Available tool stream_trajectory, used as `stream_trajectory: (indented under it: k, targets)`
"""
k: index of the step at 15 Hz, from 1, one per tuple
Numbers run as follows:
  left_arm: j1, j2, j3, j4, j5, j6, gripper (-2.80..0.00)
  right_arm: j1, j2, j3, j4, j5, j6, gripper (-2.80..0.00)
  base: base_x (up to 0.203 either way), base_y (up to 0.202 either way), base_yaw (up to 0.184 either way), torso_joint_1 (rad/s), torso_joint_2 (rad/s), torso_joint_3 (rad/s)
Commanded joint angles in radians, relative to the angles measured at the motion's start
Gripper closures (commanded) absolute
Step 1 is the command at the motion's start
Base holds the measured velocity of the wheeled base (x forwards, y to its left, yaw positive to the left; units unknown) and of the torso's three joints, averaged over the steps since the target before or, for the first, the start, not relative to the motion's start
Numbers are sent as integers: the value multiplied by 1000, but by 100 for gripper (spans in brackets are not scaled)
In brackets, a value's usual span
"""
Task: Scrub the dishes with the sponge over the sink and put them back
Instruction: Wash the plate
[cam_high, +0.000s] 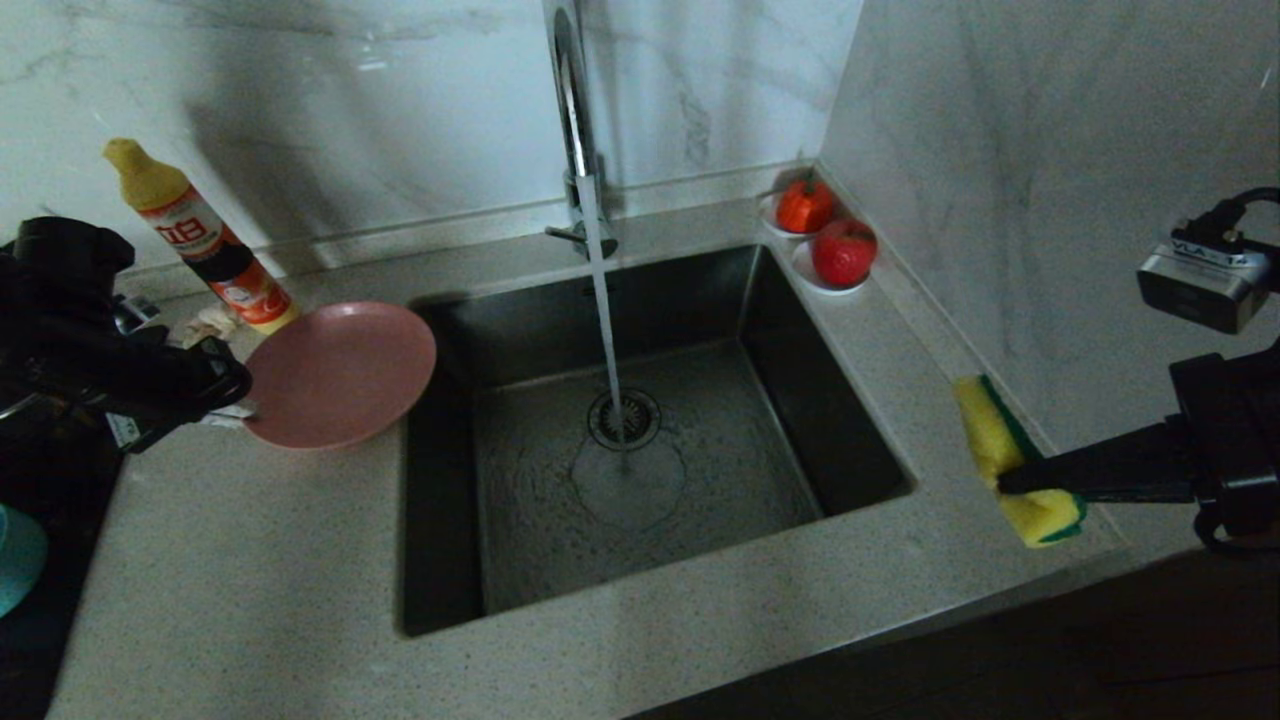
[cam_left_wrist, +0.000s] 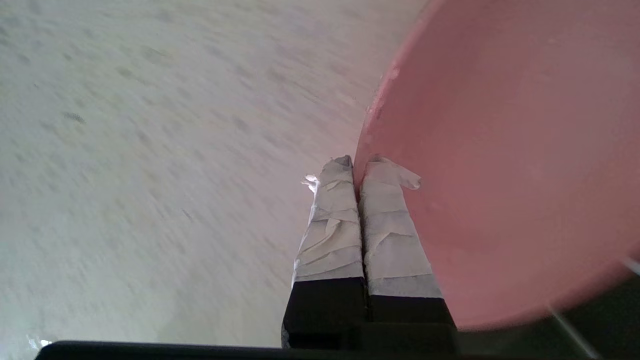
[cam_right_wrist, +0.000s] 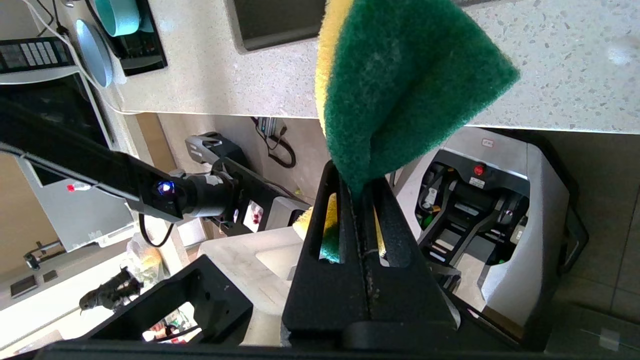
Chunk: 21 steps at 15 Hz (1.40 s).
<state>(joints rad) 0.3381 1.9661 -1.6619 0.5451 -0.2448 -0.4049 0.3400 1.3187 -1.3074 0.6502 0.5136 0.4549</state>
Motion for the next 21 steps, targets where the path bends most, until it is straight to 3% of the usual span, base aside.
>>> stream_trajectory:
  k: [1, 4, 8, 9, 10, 12, 14, 17, 21]
  targets:
    - [0, -121, 19, 1, -23, -2, 0, 1, -10, 4, 6, 3, 4, 0, 0, 0, 0, 0, 0, 0]
    - [-2, -221, 58, -1, -103, -1, 0, 1, -22, 29, 3, 3, 4, 0, 0, 0, 0, 0, 0, 0]
    - [-4, -261, 89, -1, -141, 4, 0, 1, -30, 34, 3, 3, 4, 0, 0, 0, 0, 0, 0, 0]
    - [-5, -287, 114, -5, -177, 8, 0, 1, -32, 34, 3, 3, 4, 0, 0, 0, 0, 0, 0, 0]
    - [-7, -314, 135, -7, -225, 20, 0, 1, -32, 34, 3, 3, 4, 0, 0, 0, 0, 0, 0, 0]
    - [-53, -350, 177, -8, -248, 58, 0, 1, -35, 35, 3, 3, 4, 0, 0, 0, 0, 0, 0, 0]
    - [-115, -357, 202, -20, -207, 82, 0, 1, -35, 34, 3, 3, 2, 0, 0, 0, 0, 0, 0, 0]
    - [-237, -326, 237, -89, -76, 85, 0, 1, -30, 36, 3, 2, 2, 0, 0, 0, 0, 0, 0, 0]
    - [-402, -256, 250, -155, 30, 42, 0, -1, -13, 33, 0, 0, -1, 0, 0, 0, 0, 0, 0, 0]
